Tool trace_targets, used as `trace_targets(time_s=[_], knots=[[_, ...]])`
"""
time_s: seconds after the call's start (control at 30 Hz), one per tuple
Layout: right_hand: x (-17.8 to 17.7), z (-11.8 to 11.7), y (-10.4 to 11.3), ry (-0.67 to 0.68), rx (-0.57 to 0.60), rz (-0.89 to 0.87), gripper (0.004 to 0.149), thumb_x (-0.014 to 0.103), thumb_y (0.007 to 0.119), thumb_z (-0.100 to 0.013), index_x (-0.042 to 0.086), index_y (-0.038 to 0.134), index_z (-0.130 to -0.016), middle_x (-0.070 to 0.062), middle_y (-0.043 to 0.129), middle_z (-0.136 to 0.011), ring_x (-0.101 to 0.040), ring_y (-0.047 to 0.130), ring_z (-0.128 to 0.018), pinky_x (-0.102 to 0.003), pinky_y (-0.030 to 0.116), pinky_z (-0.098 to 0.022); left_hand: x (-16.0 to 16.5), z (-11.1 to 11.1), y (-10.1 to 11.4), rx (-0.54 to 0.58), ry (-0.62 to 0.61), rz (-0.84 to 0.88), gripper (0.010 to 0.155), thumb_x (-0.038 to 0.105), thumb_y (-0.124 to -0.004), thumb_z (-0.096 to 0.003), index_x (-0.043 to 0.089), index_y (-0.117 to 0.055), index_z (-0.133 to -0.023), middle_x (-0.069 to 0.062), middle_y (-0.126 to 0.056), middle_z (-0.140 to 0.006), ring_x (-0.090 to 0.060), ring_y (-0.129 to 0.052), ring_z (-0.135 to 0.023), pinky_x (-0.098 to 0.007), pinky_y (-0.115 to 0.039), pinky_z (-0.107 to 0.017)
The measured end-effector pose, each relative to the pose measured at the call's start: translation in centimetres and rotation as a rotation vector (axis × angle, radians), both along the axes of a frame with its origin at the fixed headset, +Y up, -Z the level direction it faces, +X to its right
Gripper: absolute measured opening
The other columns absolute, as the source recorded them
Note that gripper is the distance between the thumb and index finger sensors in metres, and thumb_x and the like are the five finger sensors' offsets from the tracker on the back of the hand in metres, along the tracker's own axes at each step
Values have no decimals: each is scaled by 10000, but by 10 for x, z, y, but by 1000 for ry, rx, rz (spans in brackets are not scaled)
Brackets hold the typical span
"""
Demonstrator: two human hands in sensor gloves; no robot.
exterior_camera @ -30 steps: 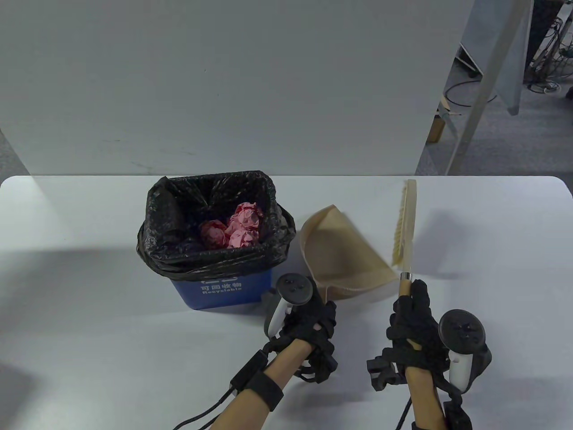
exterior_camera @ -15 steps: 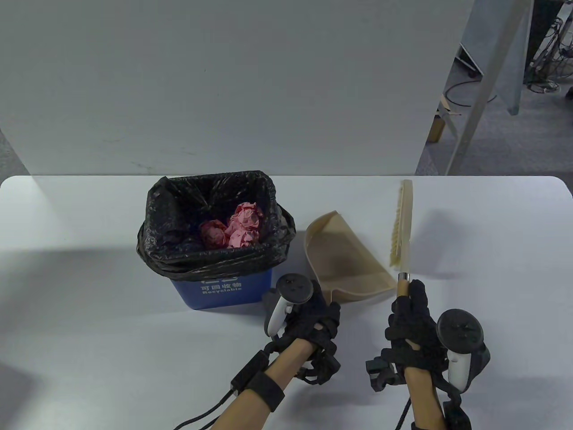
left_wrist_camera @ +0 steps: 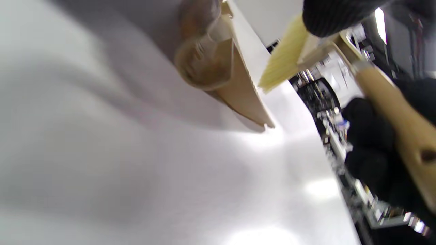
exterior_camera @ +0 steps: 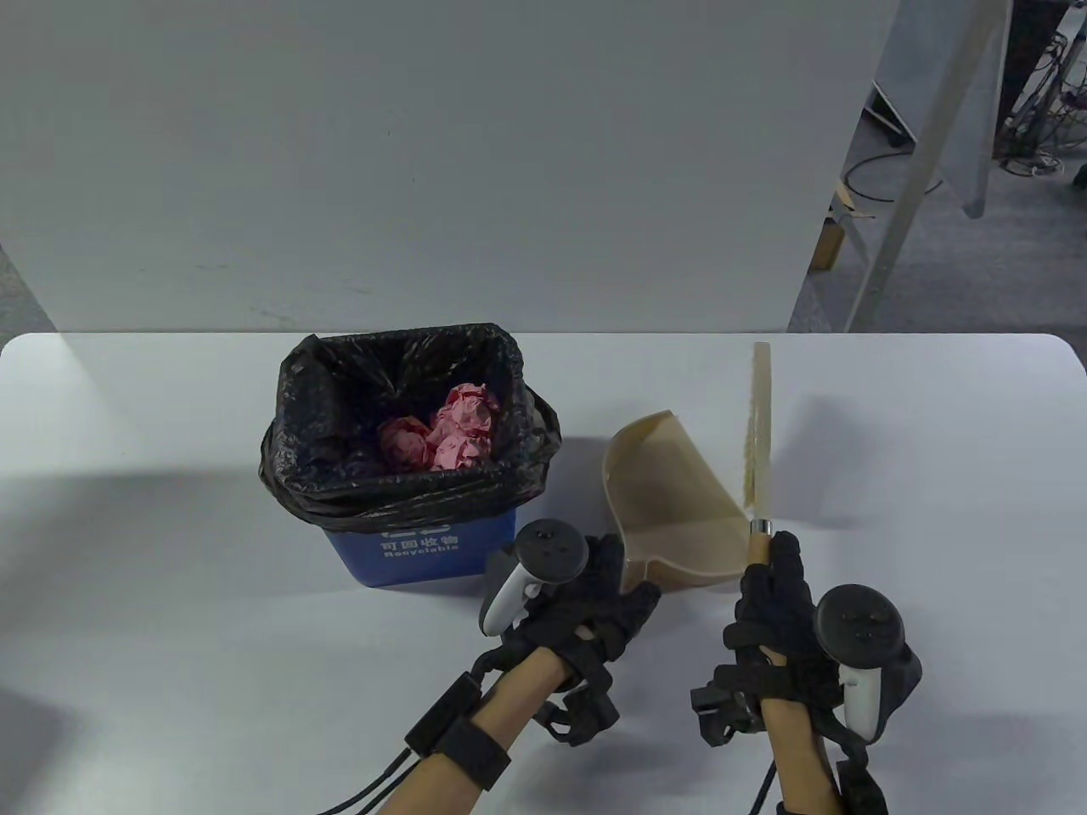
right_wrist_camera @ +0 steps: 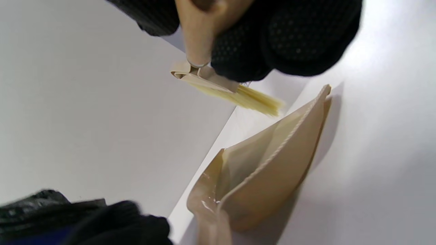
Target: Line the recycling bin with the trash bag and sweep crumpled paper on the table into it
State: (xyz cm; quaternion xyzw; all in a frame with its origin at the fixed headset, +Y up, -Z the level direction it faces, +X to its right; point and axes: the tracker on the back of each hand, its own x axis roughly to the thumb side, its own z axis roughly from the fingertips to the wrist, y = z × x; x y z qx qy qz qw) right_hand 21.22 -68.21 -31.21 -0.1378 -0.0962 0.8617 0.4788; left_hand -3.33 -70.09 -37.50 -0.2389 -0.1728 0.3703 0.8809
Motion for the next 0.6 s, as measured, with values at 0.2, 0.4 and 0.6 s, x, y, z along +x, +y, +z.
trace_targets(time_s=[0.2, 0.4, 0.6], knots=[[-16, -2, -2, 62, -32, 96, 577, 274, 572, -632, 64, 386, -1137, -297, 705, -927, -332, 863, -587, -458, 837, -409, -30, 31, 18, 269, -166, -293, 910, 628, -594, -580, 182, -99, -1199, -144, 59, -1235, -593, 82, -1029, -812, -145, -655], [-32, -4, -10, 142, -126, 105, 593, 261, 590, -625, 59, 368, -1137, -314, 666, -943, -355, 842, -616, -482, 823, -431, -67, 58, 26, 451, -194, -441, 915, 679, -566, -568, 222, -108, -1215, -106, 31, -1257, -560, 86, -1031, -813, -124, -649], [-42, -6, -21, 239, -214, -59, 626, 217, 593, -612, 36, 294, -1131, -373, 540, -975, -426, 766, -680, -542, 770, -483, -93, 56, 16, 398, -158, -425, 914, 688, -564, -560, 252, -89, -1207, -57, 57, -1244, -495, 134, -1023, -790, -87, -652]])
